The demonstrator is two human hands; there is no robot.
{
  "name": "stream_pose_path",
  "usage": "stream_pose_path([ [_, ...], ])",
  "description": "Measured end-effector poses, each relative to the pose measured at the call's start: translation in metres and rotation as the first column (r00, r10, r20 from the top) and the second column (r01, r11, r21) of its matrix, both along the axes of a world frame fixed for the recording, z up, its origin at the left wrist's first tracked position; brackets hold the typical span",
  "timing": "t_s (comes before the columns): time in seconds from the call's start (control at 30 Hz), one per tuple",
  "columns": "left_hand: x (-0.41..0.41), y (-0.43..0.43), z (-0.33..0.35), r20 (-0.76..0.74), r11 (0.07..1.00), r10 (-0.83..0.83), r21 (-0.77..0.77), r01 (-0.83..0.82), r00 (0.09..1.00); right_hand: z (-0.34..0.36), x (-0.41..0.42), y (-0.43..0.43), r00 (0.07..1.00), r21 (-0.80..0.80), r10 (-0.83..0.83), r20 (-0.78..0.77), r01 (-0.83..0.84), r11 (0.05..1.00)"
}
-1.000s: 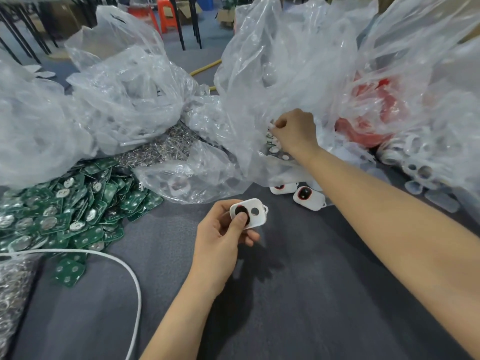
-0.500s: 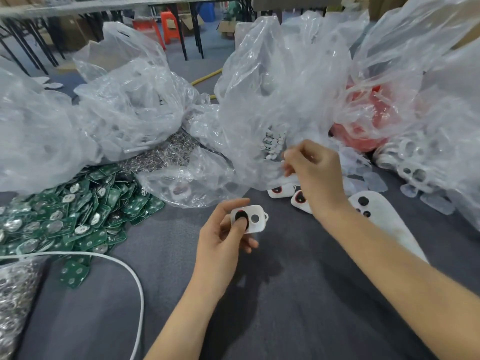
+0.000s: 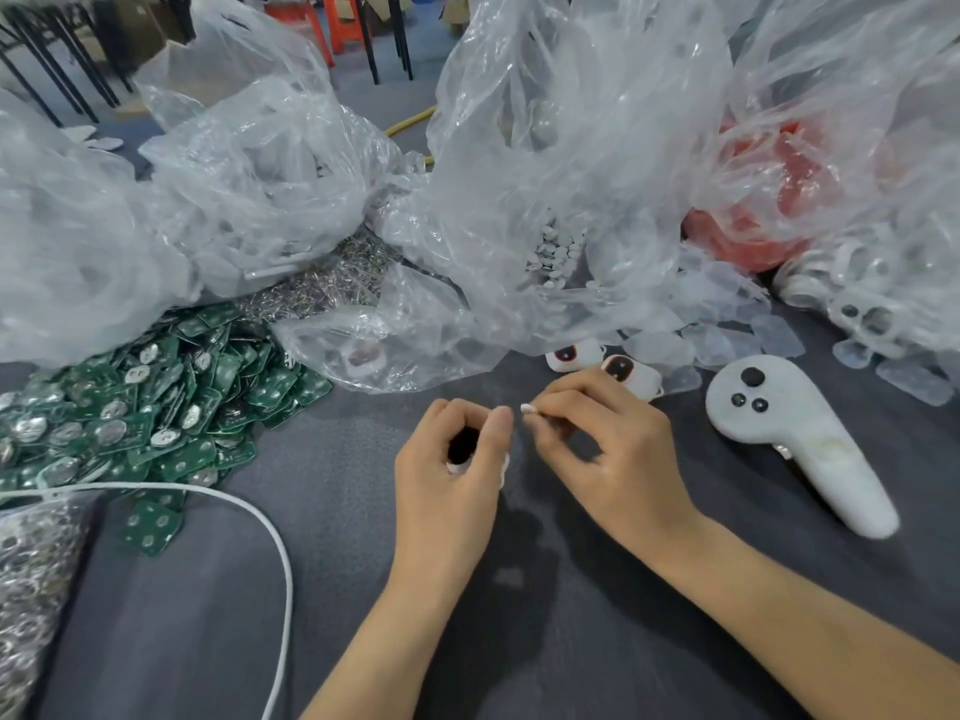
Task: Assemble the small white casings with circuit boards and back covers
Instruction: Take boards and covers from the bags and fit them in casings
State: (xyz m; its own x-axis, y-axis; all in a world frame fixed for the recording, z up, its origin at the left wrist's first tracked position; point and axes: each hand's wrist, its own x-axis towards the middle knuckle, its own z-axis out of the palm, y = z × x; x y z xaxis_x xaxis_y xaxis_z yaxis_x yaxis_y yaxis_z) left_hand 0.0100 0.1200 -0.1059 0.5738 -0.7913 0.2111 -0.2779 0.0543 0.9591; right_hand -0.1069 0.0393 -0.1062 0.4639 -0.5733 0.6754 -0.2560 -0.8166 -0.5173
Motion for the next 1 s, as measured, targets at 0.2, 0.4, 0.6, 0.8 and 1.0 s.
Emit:
stream_pose_path([
  [0.2,0.0021,-0.0003,-0.0043,0.133,0.999,-0.009,0.048,0.003,0.991,-0.0009,-0.0011,0.0014,0.996,-0.082,-0.020,-0.088,0.013,0.997],
  [0.4,0.0017,-0.0007,-0.0038,0.070,0.999,-0.011,0.038,0.009,0.998,-0.0006,-0.0025,-0.0009,0.995,-0.177,-0.018,-0.101,0.000,0.984],
  [0.6,0.0011,-0.0019,-0.0047,0.051,0.999,-0.019,0.037,0.017,0.999,-0.0024,-0.0033,-0.0012,0.994,-0.184,0.026,-0.103,-0.045,0.982],
  [0.8,0.0019,-0.0025,-0.0054,0.032,0.999,-0.023,0.030,0.022,0.999,-0.0014,-0.0041,0.0024,0.989,0.224,0.141,0.049,-0.148,0.963],
  [1.0,0.0025,-0.0026,-0.0063,0.065,0.999,-0.032,0.032,0.030,0.997,0.0021,-0.0031,0.0060,0.974,0.551,0.145,0.173,-0.218,0.806],
])
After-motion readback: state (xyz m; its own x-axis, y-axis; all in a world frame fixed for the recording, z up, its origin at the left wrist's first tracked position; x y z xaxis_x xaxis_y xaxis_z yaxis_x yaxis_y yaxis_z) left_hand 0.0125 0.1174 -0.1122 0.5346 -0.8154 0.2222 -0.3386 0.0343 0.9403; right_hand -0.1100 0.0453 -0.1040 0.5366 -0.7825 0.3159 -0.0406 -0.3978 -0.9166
